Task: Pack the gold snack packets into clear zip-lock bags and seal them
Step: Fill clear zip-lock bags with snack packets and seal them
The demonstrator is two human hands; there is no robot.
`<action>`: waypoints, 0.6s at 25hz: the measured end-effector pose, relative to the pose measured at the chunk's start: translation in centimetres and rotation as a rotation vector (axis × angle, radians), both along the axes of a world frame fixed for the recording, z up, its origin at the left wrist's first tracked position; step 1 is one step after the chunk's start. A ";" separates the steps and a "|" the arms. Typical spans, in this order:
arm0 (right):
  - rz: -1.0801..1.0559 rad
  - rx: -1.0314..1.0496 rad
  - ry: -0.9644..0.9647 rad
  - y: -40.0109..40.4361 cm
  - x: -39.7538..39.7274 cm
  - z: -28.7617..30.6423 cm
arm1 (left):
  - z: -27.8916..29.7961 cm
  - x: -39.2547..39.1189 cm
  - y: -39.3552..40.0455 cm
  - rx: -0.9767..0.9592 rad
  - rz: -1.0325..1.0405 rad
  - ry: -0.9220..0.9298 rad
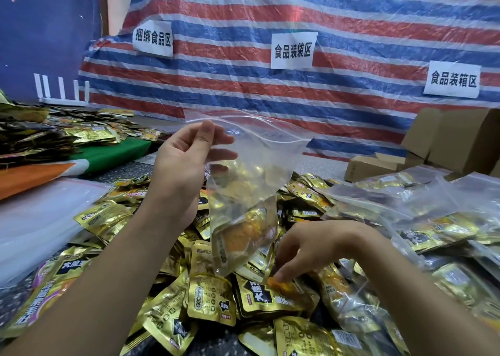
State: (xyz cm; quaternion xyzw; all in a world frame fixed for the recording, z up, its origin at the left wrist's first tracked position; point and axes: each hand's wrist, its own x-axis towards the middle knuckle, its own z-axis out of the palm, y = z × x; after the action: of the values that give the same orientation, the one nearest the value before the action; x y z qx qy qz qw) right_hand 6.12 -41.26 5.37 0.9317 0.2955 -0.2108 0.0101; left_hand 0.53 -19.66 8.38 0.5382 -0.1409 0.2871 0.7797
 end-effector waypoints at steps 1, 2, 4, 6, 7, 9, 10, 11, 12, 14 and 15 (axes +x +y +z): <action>0.013 -0.020 0.028 0.3 -0.3 0.1 | 0.0 0.0 0.0 0.001 0.002 0.002; 0.035 -0.044 0.056 0.5 -0.4 0.1 | 0.0 0.0 -0.1 0.002 0.001 0.004; 0.079 -0.090 0.102 1.1 -0.7 -0.2 | -0.1 0.0 -0.2 0.000 -0.002 0.008; 0.078 -0.110 0.091 1.4 -0.8 -0.5 | -0.2 0.1 -0.2 0.002 -0.002 0.013; 0.071 -0.111 0.075 1.5 -0.8 -0.6 | -0.2 0.2 -0.3 0.003 -0.002 0.014; 0.065 -0.080 0.054 1.4 -0.9 -0.5 | -0.3 0.3 -0.2 0.001 -0.007 0.014; 0.067 -0.056 0.047 1.2 -0.9 -0.4 | -0.3 0.3 -0.2 0.000 -0.008 0.016; 0.068 -0.034 0.042 1.2 -0.8 -0.2 | -0.4 0.3 -0.1 0.001 -0.006 0.017; 0.066 -0.013 0.046 1.1 -0.9 -0.1 | -0.4 0.4 -0.1 0.005 -0.003 0.018; 0.051 0.038 0.129 1.0 -1.1 0.1 | -0.5 0.4 -0.2 0.013 0.003 0.018; 0.048 0.070 0.200 1.0 -1.2 0.2 | -0.5 0.4 -0.3 0.014 0.004 0.018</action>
State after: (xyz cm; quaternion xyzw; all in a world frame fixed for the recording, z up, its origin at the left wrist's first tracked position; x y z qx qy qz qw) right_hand 4.93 -40.25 5.58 0.8984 0.3245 -0.2920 -0.0472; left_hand 0.94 -19.92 7.87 0.5468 -0.1347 0.2828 0.7765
